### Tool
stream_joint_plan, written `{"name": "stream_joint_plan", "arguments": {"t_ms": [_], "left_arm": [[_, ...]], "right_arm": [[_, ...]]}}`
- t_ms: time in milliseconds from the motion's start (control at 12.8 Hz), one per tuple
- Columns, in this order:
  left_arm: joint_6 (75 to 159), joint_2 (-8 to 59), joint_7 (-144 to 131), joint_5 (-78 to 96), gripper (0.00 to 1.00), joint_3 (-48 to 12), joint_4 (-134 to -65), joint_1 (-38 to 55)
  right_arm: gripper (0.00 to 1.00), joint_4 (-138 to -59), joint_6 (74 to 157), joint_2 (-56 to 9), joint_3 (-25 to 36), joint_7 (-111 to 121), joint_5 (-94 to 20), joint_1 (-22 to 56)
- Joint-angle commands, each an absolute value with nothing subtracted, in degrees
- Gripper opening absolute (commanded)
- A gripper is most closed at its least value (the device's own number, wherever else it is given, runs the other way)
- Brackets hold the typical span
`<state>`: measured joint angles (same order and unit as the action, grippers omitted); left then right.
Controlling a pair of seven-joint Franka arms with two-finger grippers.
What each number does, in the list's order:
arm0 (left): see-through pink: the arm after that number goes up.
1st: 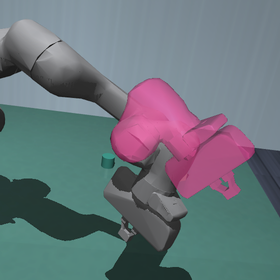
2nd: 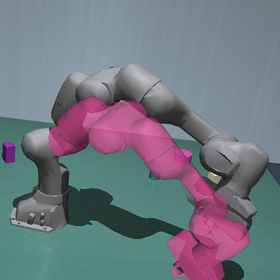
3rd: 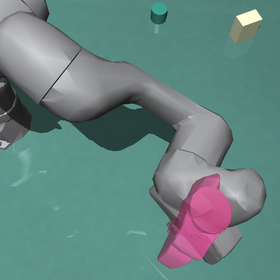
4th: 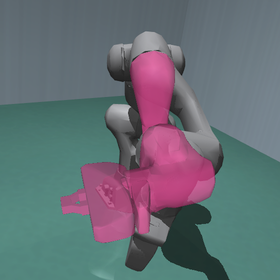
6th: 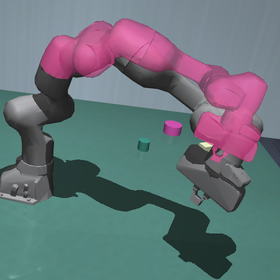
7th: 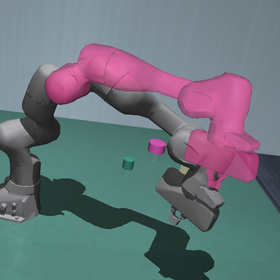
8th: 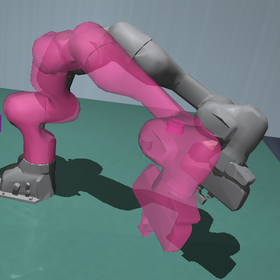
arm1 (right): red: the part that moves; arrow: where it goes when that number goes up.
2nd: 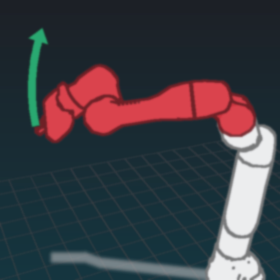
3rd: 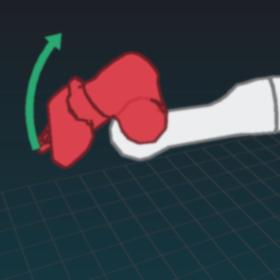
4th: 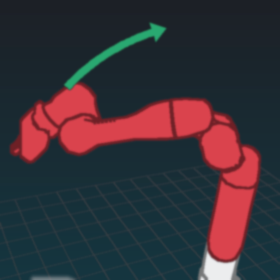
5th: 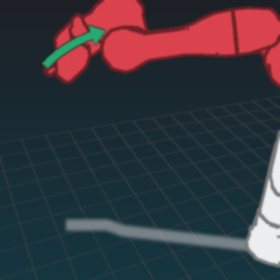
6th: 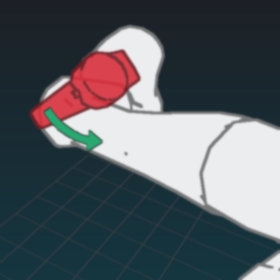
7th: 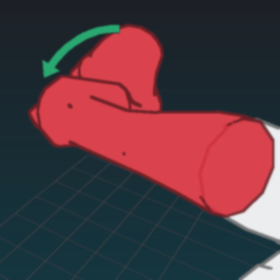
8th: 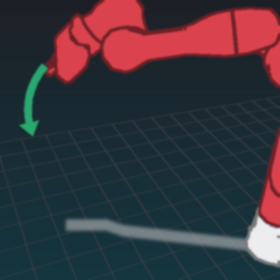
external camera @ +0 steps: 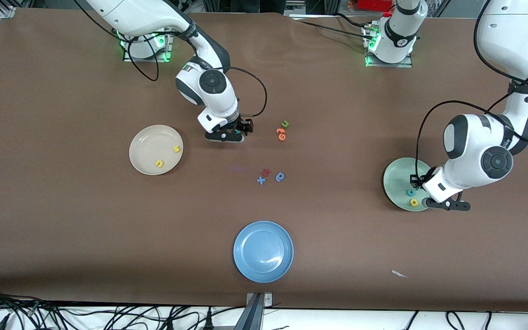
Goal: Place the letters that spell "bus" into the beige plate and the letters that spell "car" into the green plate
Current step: 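Place the cyan letter on the green plate while the right gripper grasps the p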
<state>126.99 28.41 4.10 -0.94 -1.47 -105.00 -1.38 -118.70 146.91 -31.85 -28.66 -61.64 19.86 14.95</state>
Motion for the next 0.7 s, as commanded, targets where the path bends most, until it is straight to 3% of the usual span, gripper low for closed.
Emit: {"name": "stream_joint_plan", "arguments": {"t_ms": [0, 312, 624], "left_arm": [[127.18, 26.10, 2.81, -2.64, 1.00, -1.67, -106.35, -2.02], [121.84, 24.70, 3.16, -3.77, 1.00, -0.88, -101.97, -2.81], [107.79, 24.17, 2.90, -9.84, 1.00, -1.14, -91.26, -2.46]], "right_arm": [[0.85, -117.68, 147.83, -33.84, -27.95, -64.32, 22.66, 15.91], [0.78, -118.39, 147.83, -34.45, -27.86, -67.67, 24.96, 15.82], [0.48, -118.39, 147.83, -34.45, -27.77, -68.64, 25.22, 15.91]]}}
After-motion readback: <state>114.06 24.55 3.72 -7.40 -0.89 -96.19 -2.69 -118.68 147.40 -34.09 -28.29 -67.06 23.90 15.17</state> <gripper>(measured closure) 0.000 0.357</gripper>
